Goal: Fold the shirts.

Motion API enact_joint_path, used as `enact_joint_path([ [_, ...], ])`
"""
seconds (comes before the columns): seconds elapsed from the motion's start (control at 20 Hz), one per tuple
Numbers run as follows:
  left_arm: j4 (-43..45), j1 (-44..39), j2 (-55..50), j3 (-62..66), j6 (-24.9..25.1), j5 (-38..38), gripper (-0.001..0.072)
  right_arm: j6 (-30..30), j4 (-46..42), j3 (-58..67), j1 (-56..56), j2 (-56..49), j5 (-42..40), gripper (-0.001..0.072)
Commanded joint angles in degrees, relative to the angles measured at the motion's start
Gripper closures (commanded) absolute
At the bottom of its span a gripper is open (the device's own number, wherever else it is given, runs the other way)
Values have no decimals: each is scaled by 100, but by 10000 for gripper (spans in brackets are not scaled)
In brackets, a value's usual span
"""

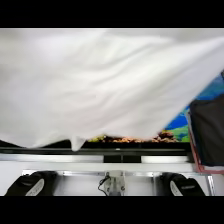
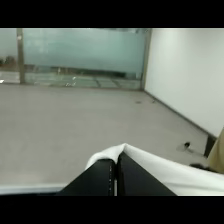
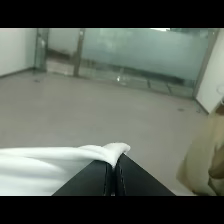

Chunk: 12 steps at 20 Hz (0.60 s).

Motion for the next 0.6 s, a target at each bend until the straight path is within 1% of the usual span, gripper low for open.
enact_joint_path([
  [0.0, 970, 15, -223, -507, -81, -1069, 677, 155, -404, 11, 2, -717, 1038, 640],
  [0.1, 1084, 15, -455, -1117, -79, -1222, 677, 468, -398, 11, 2, -1478, 1624, 640],
  [0.2, 1158, 63, -778, -1834, -83, -1141, 677, 734, -358, 11, 2, -2337, 1862, 640],
  [0.3, 1154, 186, -1235, -2428, -286, -911, 677, 754, -164, 11, 4, -3263, 1679, 640],
  [0.4, 1150, 275, -1840, -2752, -568, -610, 677, 870, 66, 11, 4, -4162, 1217, 639],
  [0.45, 1150, 278, -2208, -2793, -678, -514, 677, 1069, 197, 11, 4, -4572, 973, 639],
  [0.55, 1001, 275, -2918, -2793, -706, -358, 677, 1552, 592, 11, 4, -5243, 671, 639],
])
